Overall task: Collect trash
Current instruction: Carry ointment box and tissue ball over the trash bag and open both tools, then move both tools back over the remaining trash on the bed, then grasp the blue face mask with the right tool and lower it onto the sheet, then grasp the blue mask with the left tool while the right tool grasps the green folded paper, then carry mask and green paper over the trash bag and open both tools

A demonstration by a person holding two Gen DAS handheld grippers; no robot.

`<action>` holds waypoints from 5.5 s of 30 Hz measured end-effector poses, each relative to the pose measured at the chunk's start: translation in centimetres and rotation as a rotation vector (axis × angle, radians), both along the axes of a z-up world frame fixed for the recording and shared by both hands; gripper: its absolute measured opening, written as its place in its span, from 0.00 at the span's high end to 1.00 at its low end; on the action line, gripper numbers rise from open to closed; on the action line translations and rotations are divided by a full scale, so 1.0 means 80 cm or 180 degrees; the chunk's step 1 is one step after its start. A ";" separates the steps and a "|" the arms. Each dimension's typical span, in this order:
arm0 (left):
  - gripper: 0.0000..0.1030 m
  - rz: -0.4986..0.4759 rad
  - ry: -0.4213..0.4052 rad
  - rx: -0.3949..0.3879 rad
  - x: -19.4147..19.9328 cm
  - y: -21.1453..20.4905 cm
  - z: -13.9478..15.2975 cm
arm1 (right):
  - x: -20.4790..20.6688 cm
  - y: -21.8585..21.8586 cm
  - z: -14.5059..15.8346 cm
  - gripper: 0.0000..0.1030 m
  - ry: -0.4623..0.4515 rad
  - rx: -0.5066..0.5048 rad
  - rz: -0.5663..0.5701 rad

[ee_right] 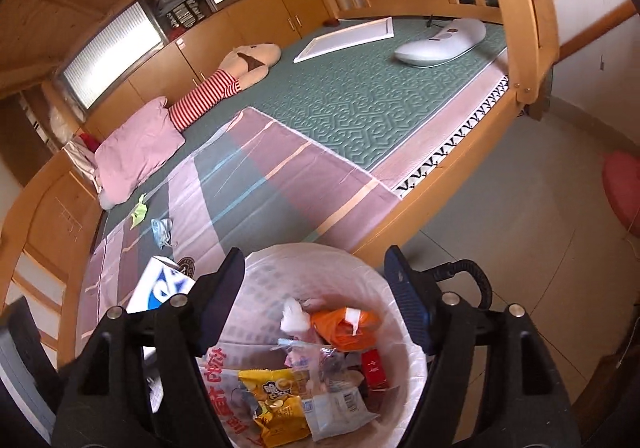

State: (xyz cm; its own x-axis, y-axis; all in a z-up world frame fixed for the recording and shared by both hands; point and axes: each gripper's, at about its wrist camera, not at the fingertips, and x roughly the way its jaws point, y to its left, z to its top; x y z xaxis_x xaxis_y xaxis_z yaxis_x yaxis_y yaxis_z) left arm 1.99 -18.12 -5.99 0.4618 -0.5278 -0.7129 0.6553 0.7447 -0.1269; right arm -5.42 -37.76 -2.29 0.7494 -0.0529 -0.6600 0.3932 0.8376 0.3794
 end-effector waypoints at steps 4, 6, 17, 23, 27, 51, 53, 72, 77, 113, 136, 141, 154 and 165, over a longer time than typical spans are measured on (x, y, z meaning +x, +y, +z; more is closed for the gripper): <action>0.39 -0.0113 -0.0101 -0.0024 -0.014 -0.015 0.000 | -0.001 -0.005 -0.004 0.29 0.0000 0.0044 -0.0010; 0.37 -0.0122 -0.0187 -0.0012 -0.018 -0.015 0.004 | 0.002 -0.005 -0.005 0.29 0.0007 0.0043 -0.0004; 0.25 0.0404 -0.0745 0.0008 -0.003 0.033 0.046 | 0.027 0.019 -0.005 0.29 0.0095 -0.0097 0.0148; 0.22 0.0629 -0.0732 -0.0005 0.028 0.070 0.050 | 0.078 0.057 0.004 0.27 0.0156 -0.0173 0.0405; 0.22 0.0965 -0.0746 0.0054 0.072 0.122 0.053 | 0.147 0.101 0.015 0.24 0.0243 -0.0131 0.0835; 0.17 0.3526 0.0696 -0.0177 0.243 0.591 -0.084 | 0.624 0.471 -0.207 0.80 0.1412 -0.0832 0.2083; 0.17 0.3628 0.0737 -0.0243 0.238 0.598 -0.083 | 0.607 0.497 -0.199 0.82 0.1424 -0.0331 0.2595; 0.16 0.3644 0.1094 -0.0378 0.244 0.598 -0.113 | 0.774 0.590 -0.174 0.23 0.0865 -0.0368 0.1817; 0.15 0.3612 0.1140 -0.0422 0.243 0.604 -0.120 | 0.836 0.594 -0.213 0.45 0.0897 -0.0402 0.1476; 0.85 0.2612 -0.0043 0.0312 0.274 0.438 -0.070 | 0.312 0.334 -0.034 0.69 0.0514 -0.1115 0.2188; 0.85 0.2009 -0.0868 0.0162 0.014 0.175 0.089 | 0.069 0.177 0.053 0.69 -0.0269 -0.1000 0.1541; 0.85 0.1867 -0.0687 0.0196 -0.007 0.142 0.056 | 0.049 0.140 0.048 0.69 -0.0209 -0.0951 0.1453; 0.85 0.1486 -0.0612 0.0103 -0.030 0.074 0.043 | 0.033 0.107 -0.069 0.50 0.0806 -0.0849 0.1577; 0.84 0.1124 -0.0275 0.0083 -0.023 0.029 0.005 | -0.016 0.038 0.002 0.27 0.0174 -0.1141 0.0800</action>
State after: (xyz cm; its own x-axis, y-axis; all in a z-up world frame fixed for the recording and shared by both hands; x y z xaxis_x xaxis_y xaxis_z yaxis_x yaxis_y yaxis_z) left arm 0.14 -15.81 -5.55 0.6715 -0.3072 -0.6743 0.3646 0.9292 -0.0602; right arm -6.74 -34.76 -2.16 0.7328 -0.1060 -0.6721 0.1717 0.9846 0.0318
